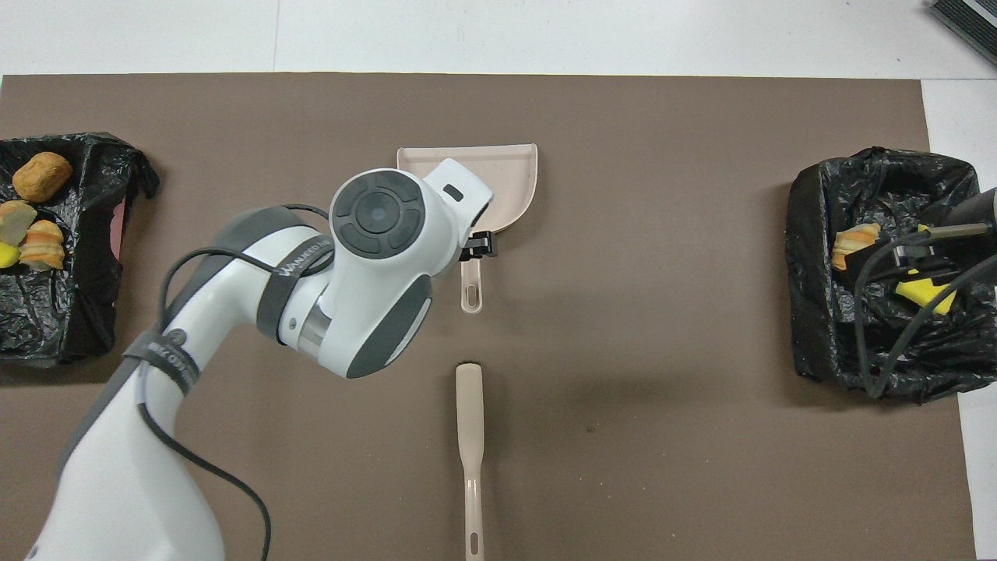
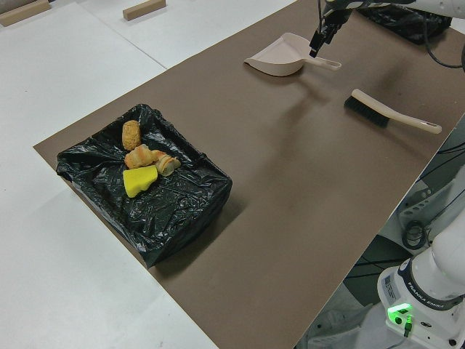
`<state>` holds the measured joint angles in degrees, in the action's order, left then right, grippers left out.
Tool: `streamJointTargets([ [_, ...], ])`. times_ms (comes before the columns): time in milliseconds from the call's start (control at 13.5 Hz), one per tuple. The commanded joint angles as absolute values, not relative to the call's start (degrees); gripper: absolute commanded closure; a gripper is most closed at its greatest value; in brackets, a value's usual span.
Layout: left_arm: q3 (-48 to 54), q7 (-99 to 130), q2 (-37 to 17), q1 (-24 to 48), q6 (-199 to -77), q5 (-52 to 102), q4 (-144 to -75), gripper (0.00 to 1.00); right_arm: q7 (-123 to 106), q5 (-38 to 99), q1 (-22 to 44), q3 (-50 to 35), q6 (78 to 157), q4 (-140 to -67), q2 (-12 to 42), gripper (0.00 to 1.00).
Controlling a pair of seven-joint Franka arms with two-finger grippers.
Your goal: Sweep and dump trash in bin
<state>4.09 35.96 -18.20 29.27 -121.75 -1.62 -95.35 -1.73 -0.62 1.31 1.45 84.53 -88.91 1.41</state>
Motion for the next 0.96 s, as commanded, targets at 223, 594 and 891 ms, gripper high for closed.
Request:
streamJointTargets([
  [223, 3.4, 27.0, -6.5, 17.3, -108.2, -1.0, -96.7, 0.00, -1.2, 0.4, 0.9, 1.2, 85.0, -89.2, 0.9, 0.00],
  [594, 3.4, 11.0, -2.9, 6.3, -99.1, -1.0, -96.7, 0.00, -1.2, 0.4, 0.9, 1.2, 85.0, -89.2, 0.9, 0.00],
  [891, 3.3, 3.3, 0.8, 0.4, -96.7, -1.1, -95.1, 0.00, -1.3, 0.4, 0.9, 1.2, 85.0, -89.2, 0.9, 0.00],
])
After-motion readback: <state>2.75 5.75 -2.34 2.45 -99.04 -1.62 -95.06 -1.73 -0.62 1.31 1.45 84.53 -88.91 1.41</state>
